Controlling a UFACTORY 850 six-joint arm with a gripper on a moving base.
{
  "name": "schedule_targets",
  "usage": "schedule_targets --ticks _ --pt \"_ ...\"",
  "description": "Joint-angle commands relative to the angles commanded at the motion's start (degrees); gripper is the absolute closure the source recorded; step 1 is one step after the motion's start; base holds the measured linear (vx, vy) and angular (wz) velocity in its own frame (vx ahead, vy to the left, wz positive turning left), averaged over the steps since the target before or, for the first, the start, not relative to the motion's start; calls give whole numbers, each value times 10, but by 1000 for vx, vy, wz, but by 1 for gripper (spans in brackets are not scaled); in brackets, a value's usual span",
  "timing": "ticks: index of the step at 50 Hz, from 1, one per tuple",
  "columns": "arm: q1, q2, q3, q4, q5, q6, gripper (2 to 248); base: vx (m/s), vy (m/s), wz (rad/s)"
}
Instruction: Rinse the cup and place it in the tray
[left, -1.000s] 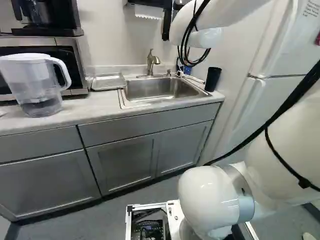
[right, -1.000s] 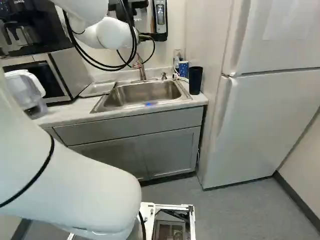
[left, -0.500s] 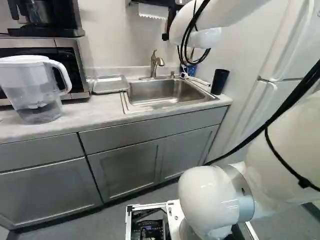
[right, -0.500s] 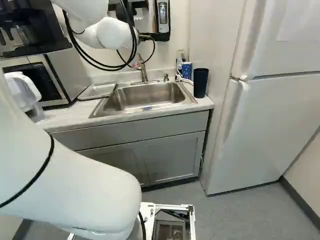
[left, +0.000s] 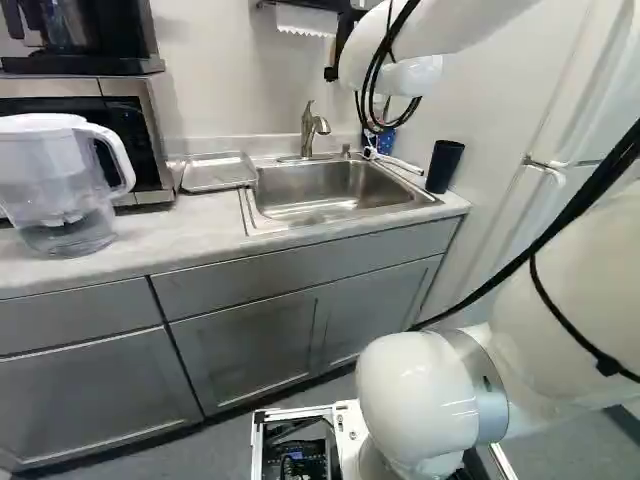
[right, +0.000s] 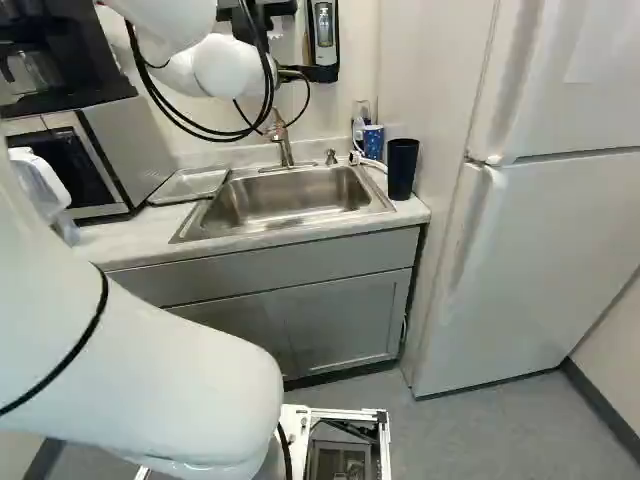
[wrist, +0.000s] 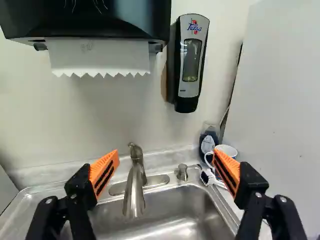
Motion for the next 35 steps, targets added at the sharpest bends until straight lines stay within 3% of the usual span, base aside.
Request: schedule_targets --ticks 19,35 --pt "0 -4 -4 0 0 0 3 0 0 0" --pt "0 -31 -28 0 -4 0 3 0 0 0"
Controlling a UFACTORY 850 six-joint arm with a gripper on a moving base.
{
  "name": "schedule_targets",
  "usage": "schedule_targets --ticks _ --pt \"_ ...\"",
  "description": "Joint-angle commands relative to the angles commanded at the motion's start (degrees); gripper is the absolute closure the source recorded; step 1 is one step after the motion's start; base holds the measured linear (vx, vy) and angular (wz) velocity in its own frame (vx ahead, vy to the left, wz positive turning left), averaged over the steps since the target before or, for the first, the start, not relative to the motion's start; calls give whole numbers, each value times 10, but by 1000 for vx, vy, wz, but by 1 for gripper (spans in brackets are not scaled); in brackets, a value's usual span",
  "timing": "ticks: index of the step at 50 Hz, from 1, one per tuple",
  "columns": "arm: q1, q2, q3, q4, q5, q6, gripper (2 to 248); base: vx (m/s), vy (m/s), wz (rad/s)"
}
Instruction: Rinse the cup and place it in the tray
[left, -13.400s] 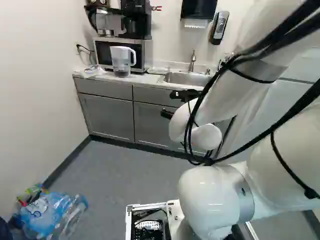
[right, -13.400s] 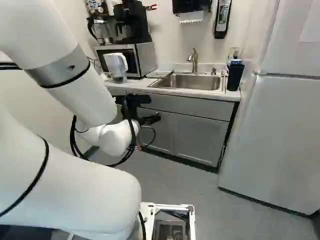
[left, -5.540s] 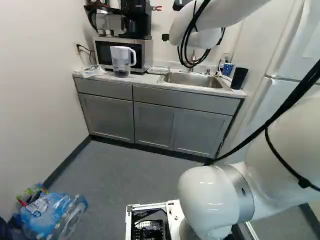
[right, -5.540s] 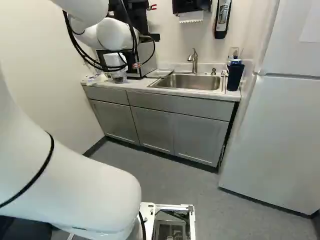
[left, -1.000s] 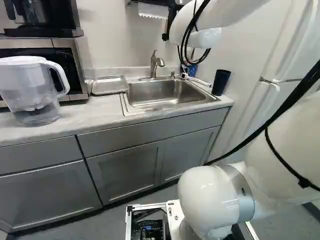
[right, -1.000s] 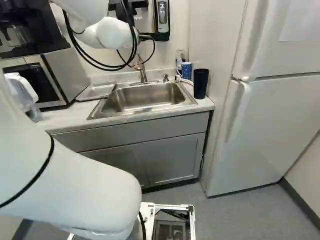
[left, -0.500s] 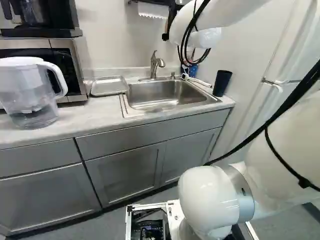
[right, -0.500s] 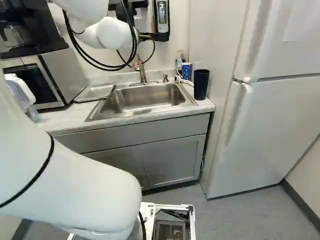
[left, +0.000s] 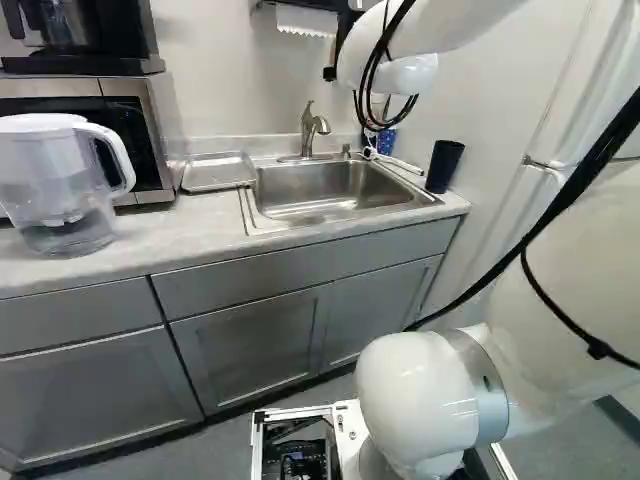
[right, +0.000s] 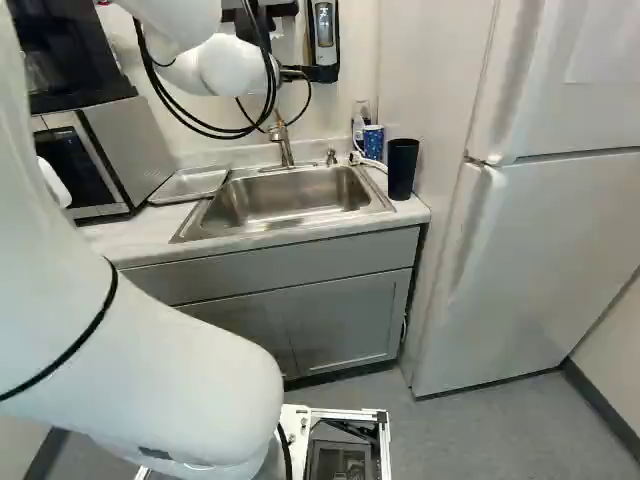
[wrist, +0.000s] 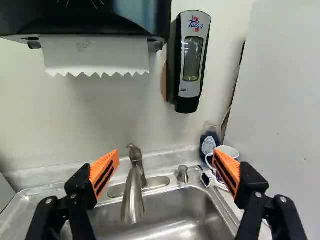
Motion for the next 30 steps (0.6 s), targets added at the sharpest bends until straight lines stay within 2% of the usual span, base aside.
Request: schedule_targets --ticks 30 --pt "0 -65 -61 0 -37 0 3 0 0 0"
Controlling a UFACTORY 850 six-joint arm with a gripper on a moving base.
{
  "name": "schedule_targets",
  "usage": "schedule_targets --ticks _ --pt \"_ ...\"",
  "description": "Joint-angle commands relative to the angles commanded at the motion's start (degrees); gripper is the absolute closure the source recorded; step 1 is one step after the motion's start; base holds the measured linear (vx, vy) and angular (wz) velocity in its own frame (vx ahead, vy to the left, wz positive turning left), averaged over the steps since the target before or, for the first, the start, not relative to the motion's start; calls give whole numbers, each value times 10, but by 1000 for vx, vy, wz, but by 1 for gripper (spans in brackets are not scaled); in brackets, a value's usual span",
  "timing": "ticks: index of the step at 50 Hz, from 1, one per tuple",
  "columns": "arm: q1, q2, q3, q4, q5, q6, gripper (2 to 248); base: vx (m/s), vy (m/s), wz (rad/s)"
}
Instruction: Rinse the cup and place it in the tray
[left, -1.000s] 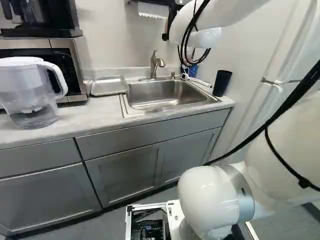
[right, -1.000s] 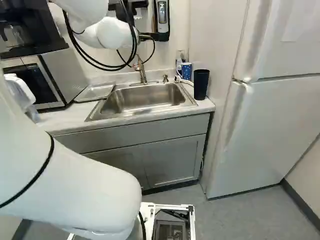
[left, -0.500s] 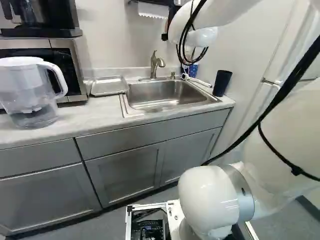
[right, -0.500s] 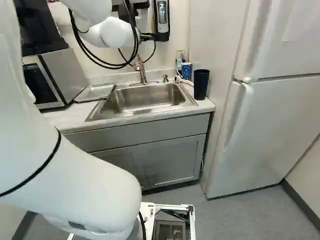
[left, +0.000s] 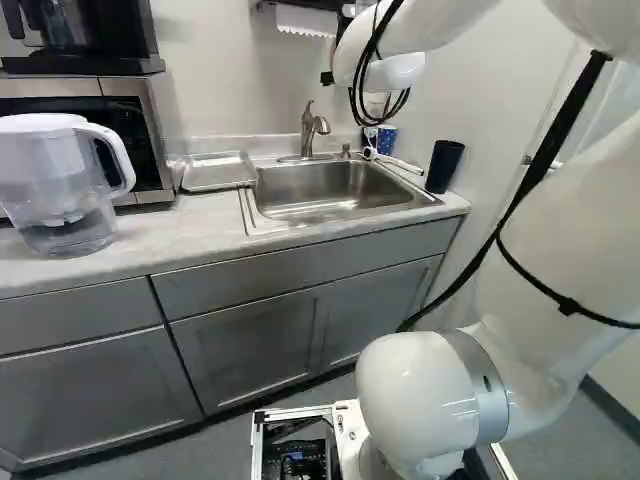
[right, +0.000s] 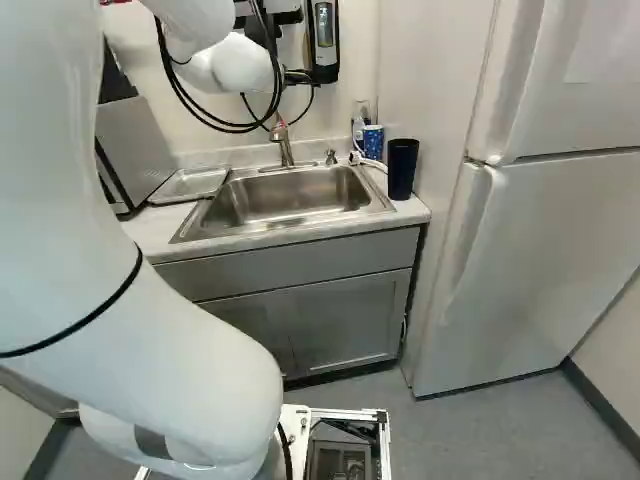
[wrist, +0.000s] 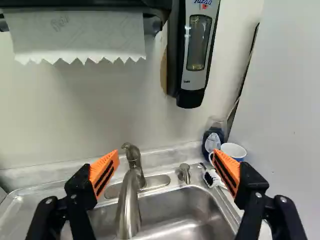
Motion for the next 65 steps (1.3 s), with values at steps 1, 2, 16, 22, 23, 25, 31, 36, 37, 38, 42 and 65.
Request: schedule_targets --ticks 1,2,16,22,23,25,31,36,37,38,42,65 --pt "0 -2 -2 0 -2 0 3 0 0 0" --pt "0 -5 -5 0 -4 0 3 0 0 0" --pt "2 -45 -36 1 -19 0 3 0 0 0" --pt "4 -64 -48 4 -19 0 3 0 0 0" --pt "4 -67 -49 5 -19 0 3 0 0 0" --pt "6 -73 -53 7 -19 0 3 0 0 0" --pt "11 -89 -63 14 -19 0 3 0 0 0" --pt "16 -102 -71 22 -21 0 3 0 0 0" --pt "17 -104 -72 24 -22 0 3 0 0 0" --pt "18 -107 -73 25 -23 0 3 0 0 0" --pt "22 -116 -79 33 -26 0 3 0 0 0" --pt "35 -178 -118 60 -29 0 3 0 0 0"
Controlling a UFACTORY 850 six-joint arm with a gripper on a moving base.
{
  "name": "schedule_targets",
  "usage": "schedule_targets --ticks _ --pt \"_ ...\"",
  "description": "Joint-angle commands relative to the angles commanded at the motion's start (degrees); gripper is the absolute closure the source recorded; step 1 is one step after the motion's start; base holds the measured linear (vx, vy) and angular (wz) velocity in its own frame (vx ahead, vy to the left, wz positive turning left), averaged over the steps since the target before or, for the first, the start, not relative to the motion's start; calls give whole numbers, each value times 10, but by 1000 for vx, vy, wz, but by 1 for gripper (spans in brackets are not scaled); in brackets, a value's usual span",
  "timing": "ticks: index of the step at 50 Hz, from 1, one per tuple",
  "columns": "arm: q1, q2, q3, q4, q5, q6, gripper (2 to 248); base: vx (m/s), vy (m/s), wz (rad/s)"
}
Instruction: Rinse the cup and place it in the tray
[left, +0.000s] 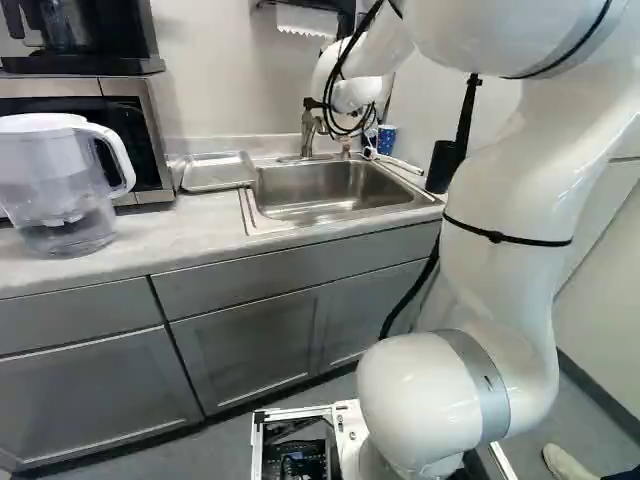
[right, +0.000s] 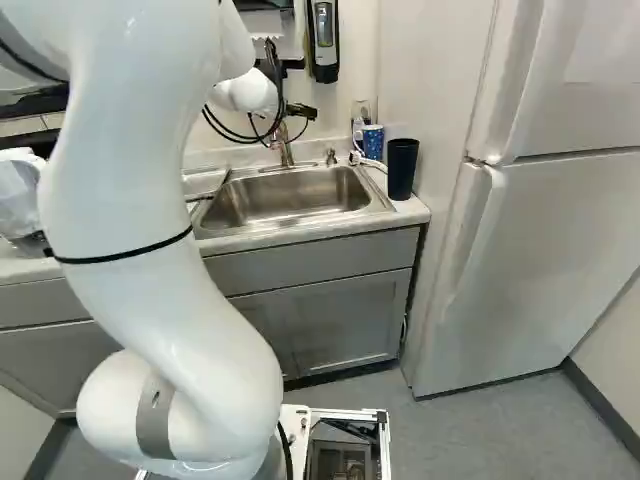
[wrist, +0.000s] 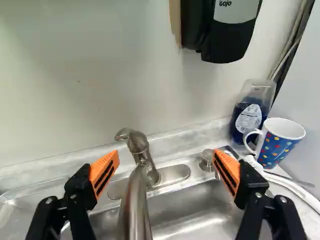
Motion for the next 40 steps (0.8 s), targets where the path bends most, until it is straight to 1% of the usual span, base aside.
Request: schedule_targets --ticks 12,24,40 --pt "0 -32 -27 0 1 0 3 0 0 0" --pt "-1 -58 -56 0 17 0 3 0 0 0" --pt "-2 -62 -62 0 18 0 3 0 0 0"
